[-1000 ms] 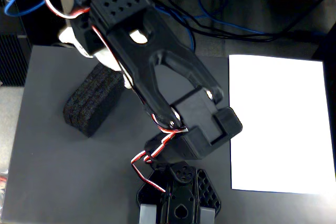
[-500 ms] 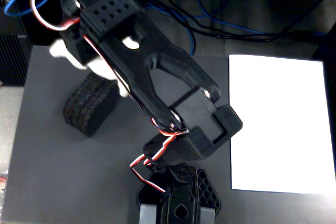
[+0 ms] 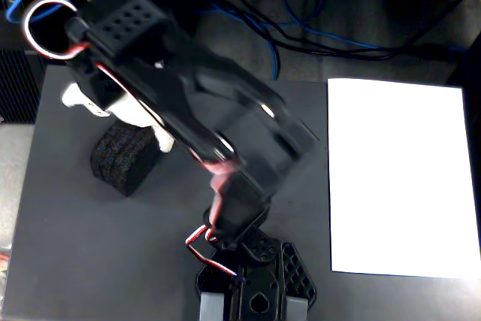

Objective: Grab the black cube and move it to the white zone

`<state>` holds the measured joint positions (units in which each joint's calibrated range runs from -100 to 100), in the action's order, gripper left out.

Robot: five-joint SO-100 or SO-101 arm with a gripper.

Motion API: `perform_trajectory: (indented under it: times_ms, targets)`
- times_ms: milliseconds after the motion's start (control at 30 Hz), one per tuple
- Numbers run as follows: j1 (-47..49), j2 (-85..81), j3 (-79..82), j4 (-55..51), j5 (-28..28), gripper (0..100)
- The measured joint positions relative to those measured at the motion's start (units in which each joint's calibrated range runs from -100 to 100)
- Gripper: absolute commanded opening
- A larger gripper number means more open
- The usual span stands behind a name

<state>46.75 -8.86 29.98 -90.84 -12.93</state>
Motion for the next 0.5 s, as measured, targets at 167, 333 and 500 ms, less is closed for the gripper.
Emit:
perform_trajectory:
  times_ms: [167, 333, 500]
  targets:
    - [0.4, 13.6, -3.6, 3.9, 0.1, 55]
    - [0.8, 14.2, -3.6, 4.1, 0.1, 33]
    - [1.1, 14.2, -0.9, 5.6, -0.2, 6]
